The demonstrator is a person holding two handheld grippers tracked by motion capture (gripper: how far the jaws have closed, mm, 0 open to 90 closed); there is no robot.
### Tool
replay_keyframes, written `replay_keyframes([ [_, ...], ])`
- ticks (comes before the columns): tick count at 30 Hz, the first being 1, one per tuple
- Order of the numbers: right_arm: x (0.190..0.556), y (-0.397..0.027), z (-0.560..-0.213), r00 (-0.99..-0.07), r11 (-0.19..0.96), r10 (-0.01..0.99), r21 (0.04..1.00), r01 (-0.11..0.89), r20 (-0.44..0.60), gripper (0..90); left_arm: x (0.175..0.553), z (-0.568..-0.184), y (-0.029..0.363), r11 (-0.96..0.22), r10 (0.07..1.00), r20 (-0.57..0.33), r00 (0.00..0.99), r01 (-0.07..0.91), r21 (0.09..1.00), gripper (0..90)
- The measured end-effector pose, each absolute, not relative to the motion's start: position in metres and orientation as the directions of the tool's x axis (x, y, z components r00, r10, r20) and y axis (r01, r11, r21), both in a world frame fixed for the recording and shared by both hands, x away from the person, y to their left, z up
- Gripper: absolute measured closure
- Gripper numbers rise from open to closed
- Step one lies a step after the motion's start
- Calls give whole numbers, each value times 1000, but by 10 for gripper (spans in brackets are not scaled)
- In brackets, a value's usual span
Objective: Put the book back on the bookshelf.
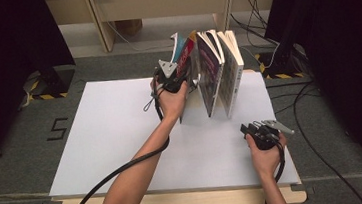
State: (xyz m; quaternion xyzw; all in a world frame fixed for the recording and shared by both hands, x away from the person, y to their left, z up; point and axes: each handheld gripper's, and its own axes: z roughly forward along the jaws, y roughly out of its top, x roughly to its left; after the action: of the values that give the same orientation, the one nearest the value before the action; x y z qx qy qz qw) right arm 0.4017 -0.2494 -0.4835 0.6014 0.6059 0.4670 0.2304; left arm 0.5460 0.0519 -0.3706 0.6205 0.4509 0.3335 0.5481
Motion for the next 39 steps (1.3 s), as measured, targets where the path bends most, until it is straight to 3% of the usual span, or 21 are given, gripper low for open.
replay_keyframes([
  [9, 402, -250, -484, -168, -158, 945, 843, 515, 280, 631, 546, -364, 58, 48, 921, -135, 366, 235, 971, 574],
  [39, 401, -250, -482, -168, -160, 945, 844, 512, 280, 631, 548, -362, 71, 37, 913, -144, 381, 275, 961, 502],
])
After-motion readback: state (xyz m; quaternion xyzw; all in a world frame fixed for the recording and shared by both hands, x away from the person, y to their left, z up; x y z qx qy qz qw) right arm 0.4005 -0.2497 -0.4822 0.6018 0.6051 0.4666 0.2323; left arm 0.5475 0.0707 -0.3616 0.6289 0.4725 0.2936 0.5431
